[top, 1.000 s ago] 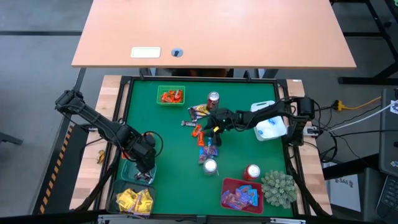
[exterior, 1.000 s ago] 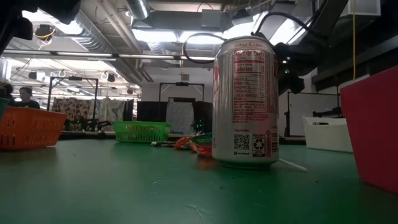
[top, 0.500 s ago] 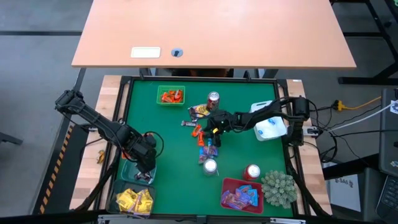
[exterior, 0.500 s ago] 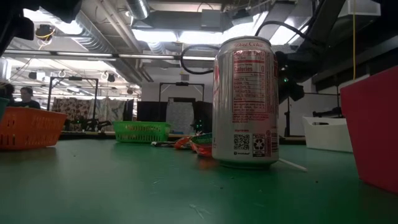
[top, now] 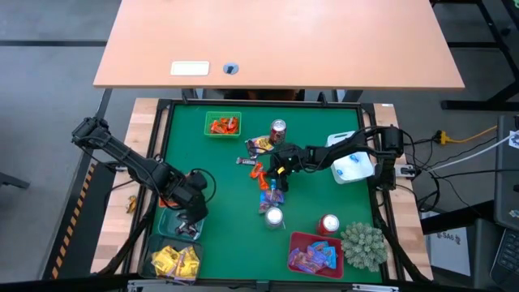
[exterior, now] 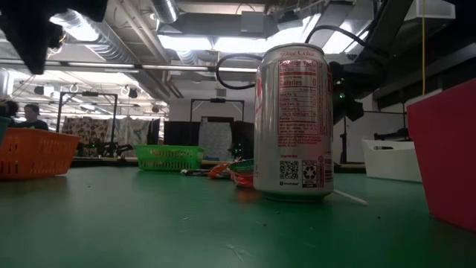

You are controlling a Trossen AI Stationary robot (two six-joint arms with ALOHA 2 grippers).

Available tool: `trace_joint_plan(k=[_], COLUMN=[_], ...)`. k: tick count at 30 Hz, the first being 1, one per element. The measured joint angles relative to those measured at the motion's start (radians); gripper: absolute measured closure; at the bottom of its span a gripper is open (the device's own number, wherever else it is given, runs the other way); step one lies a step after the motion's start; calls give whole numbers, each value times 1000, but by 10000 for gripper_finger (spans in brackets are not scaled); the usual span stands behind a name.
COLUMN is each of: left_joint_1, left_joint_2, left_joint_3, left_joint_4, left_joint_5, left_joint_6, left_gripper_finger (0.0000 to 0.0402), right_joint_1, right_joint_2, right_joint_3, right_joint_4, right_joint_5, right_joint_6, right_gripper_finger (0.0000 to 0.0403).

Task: Sort candy
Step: Put the orange chocolate into the green bin

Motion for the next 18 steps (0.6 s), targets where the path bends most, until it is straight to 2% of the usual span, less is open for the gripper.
trace_joint_plan(k=[4,8,18], left_joint_1=[0,0,1], left_joint_2=[0,0,0], left_joint_3=[0,0,0], left_joint_4=[24,34,69], left_joint_5=[-84,-169,-298], left_joint_6=[27,29,30], left_gripper_finger=[299,299,299], right_joint_1=[0,0,0], right_joint_2=[0,0,-1], right_joint_3=[0,0,2], right_joint_4=[0,0,51], right_joint_5=[0,0,0], right_joint_6=[0,0,0], right_gripper_finger=[386,400,401])
